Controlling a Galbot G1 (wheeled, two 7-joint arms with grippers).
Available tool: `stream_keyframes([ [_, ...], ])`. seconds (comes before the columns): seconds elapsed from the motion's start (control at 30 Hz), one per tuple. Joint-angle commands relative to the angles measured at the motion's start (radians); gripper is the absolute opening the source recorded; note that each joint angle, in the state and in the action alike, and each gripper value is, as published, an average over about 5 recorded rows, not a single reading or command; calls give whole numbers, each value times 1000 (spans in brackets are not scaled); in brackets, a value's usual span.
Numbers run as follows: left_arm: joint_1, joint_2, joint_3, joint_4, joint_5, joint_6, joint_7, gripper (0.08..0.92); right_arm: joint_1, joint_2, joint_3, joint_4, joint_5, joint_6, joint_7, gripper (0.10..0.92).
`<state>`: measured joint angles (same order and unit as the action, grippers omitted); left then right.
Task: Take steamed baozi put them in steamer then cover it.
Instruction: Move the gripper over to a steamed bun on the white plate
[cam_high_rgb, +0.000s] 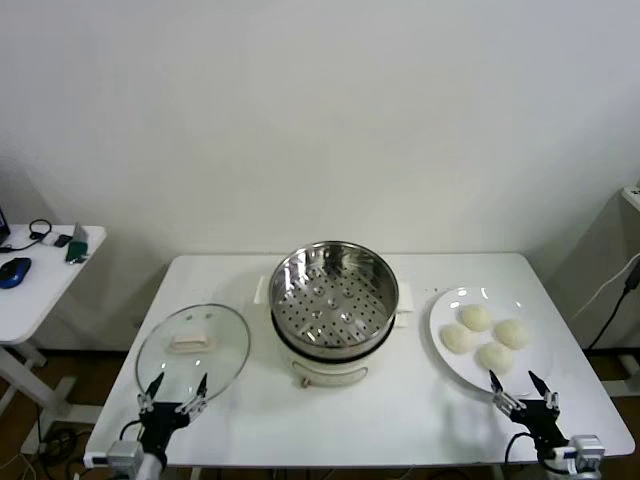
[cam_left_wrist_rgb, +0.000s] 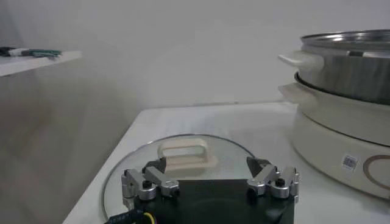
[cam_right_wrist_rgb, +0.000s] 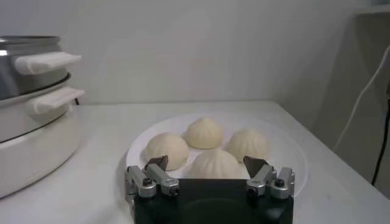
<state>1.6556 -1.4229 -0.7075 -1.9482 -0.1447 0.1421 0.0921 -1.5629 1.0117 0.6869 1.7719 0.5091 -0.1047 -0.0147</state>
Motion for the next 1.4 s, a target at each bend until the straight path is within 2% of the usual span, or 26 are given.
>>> stream_keyframes([
  [0.03, -1, 3, 4, -6, 3, -1, 1, 823, 240, -170, -35, -33, -41, -165, -17, 823],
  [0.13, -3, 4, 6, -10, 4, -1, 1, 823, 367, -277, -109, -88, -87, -180, -68, 823],
  [0.37, -6, 3, 7, -17, 6, 1, 2, 823, 731, -546, -479, -250, -176, -175, -325, 823],
  [0.5, -1, 3, 12, -23, 19, -6, 4, 823, 925, -684, -730, -348, -293, -106, -593, 823],
  [0.63, 6, 2, 22, -25, 39, -16, 10, 823, 1184, -736, -989, -468, -437, 70, -888, 823],
  [0.77, 6, 1, 25, -26, 48, -19, 14, 823, 1495, -715, -1311, -564, -448, 182, -1101, 823],
  [0.9, 6, 2, 21, -30, 50, -20, 17, 823, 1789, -629, -1626, -650, -408, 210, -1201, 823],
  [1.07, 10, 1, 20, -31, 50, -24, 17, 823, 1953, -471, -1817, -779, -393, 213, -1227, 823],
  [1.4, 11, -1, 18, -27, 48, -36, 16, 823, 1889, -220, -1841, -1008, -429, 206, -1212, 823],
])
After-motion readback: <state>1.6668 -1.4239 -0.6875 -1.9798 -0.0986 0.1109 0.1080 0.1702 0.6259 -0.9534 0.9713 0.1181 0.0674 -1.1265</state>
